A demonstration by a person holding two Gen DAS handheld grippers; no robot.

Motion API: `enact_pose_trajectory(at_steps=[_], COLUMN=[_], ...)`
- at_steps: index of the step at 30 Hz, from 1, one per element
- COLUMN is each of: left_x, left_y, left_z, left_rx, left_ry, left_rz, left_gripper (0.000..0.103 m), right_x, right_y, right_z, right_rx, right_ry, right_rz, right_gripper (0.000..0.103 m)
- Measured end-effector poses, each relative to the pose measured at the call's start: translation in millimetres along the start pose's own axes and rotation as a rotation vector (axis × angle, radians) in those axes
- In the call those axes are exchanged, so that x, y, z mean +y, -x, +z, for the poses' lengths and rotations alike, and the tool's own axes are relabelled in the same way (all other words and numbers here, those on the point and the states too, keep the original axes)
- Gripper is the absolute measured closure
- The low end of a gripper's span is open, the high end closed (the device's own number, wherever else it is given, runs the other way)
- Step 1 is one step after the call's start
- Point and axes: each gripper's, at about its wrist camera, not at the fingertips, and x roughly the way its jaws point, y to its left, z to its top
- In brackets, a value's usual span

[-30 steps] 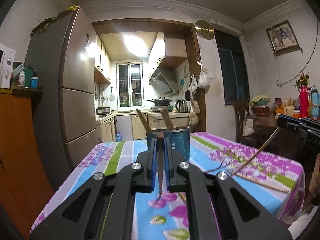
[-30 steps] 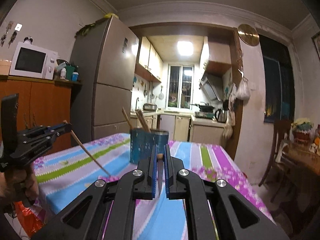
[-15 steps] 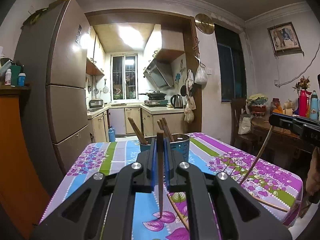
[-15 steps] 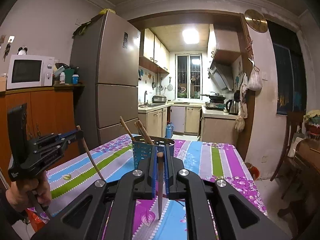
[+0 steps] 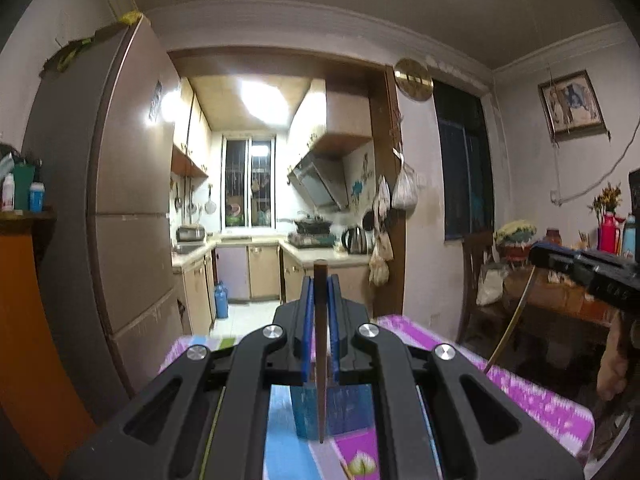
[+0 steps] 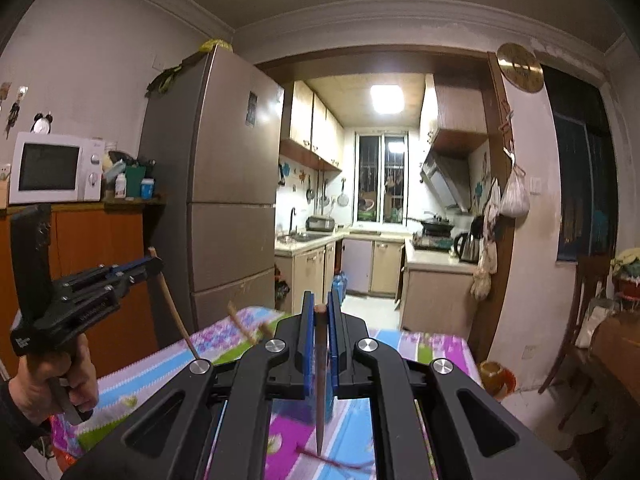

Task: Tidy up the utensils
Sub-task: 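Raise both chopsticks upright and carry them above the blue holder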

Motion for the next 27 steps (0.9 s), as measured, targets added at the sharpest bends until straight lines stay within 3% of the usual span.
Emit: enact_pose_trajectory(at_steps=[5, 11, 18, 27], left_x=[6.6, 14.6, 15.7, 25.3], left_y=[-14.4, -51.6, -100.9, -146.9], left_z=[57.6, 92.3, 80.2, 35.8], left_rx=[-0.061, -0.065, -0.004, 0.093], left_ry=[0.009, 0.032, 0.017, 0.020], left_rz=[0.002, 0.013, 0.014, 0.002], left_gripper=[0.098, 0.098, 0.098, 0.098], right_x=[-13.6, -17.0, -19.0, -28.5], right_y=[-24.7, -63.2, -119.1, -173.3], right_z=[50.4, 93.9, 100.1, 55.0], right_rx=[-0.032, -0.058, -0.026, 0.060], right_ry=[0.000, 0.012, 0.008, -0.042], right_rz=[0.013, 0.039, 0.059, 0.079], right_gripper=[0.095, 0.095, 0.095, 0.095])
